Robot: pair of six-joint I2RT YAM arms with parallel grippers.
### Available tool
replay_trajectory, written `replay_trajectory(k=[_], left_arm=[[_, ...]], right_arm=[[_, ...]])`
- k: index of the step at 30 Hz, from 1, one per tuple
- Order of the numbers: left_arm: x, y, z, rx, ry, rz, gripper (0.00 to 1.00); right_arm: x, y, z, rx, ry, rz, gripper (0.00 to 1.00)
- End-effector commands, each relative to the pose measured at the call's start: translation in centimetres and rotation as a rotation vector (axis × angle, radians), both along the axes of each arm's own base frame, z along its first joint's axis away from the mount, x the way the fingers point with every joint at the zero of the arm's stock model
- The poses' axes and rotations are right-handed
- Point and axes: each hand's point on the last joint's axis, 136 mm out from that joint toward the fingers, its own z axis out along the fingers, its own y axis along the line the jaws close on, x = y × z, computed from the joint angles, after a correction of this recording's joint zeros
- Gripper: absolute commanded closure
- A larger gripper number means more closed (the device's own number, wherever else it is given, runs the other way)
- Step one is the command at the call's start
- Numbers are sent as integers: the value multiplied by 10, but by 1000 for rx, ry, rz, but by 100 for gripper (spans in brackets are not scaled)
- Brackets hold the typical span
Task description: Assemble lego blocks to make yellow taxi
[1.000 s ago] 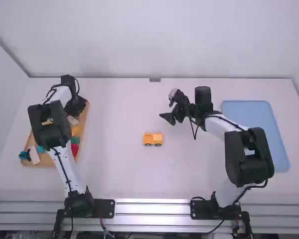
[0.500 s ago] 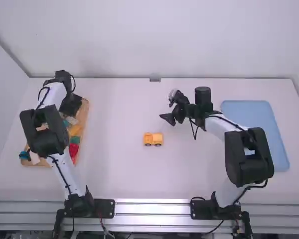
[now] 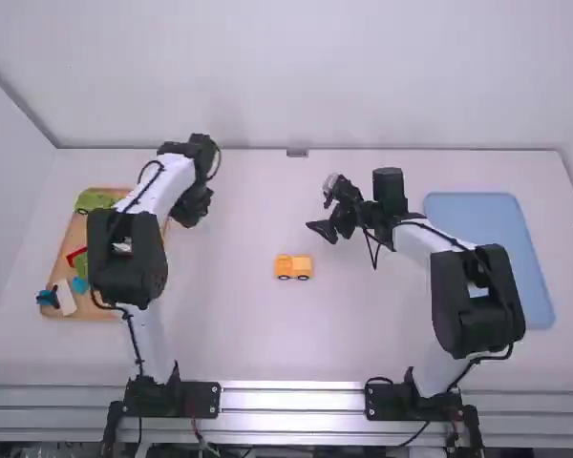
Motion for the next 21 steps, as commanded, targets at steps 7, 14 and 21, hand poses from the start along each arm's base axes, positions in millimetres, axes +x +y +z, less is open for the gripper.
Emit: replay_trajectory(k=[7,14,21], left_arm=[[-36,-74,-25,-50,23,114,97],[-52,-121,-50,-84,-6,108,97],[-73,-144,-60,-196,7,86,98]], right_arm=[[-3,0,1,-3,-17,13,1],[-3,0,1,-8,-27,19,1],[0,-7,1,-3,-21,6,1]])
